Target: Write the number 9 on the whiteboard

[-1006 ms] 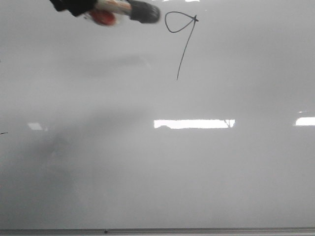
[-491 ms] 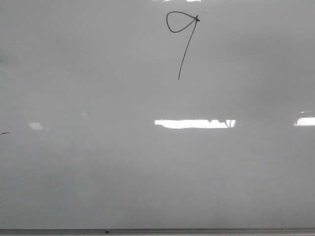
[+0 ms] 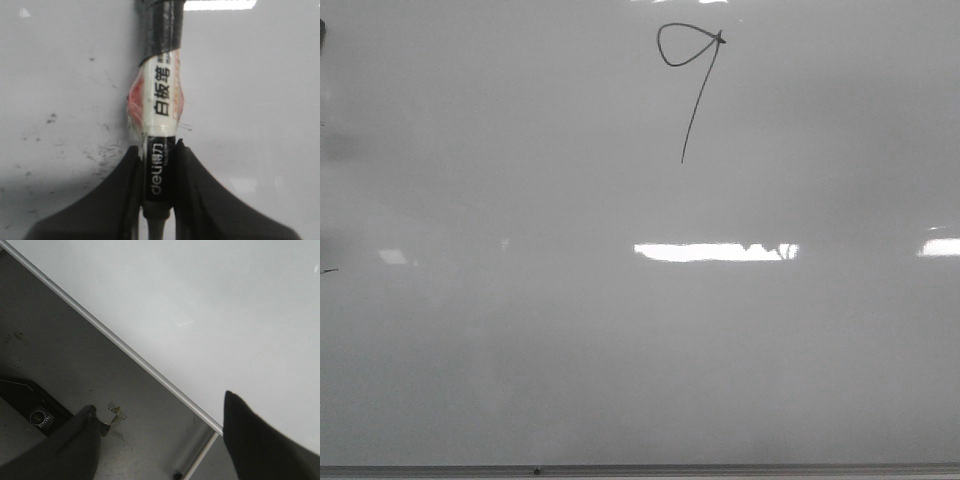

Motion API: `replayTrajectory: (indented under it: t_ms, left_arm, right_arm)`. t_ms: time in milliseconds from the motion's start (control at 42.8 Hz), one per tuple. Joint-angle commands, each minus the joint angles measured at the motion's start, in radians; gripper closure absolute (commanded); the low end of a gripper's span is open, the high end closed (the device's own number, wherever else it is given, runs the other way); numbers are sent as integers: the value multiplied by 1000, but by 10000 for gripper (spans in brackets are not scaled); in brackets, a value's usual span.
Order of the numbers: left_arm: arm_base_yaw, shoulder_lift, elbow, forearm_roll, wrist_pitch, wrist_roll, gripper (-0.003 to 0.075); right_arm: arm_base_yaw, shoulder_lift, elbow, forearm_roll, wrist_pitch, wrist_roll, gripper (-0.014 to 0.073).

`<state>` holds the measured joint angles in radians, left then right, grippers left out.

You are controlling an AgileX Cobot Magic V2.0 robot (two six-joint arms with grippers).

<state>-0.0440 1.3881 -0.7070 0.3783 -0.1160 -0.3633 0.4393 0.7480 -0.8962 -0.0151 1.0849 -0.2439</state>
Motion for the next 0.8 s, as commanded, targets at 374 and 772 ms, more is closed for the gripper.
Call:
replayTrajectory:
  t_ms: [374, 772]
  left_arm:
    - [-1, 73, -32, -6, -115, -10, 367]
    - [-24, -168, -88, 2, 325, 4, 361]
  right_arm:
    - [-6, -2, -25, -13, -51, 8, 55]
    - [-6, -43, 4, -100, -80, 244, 55]
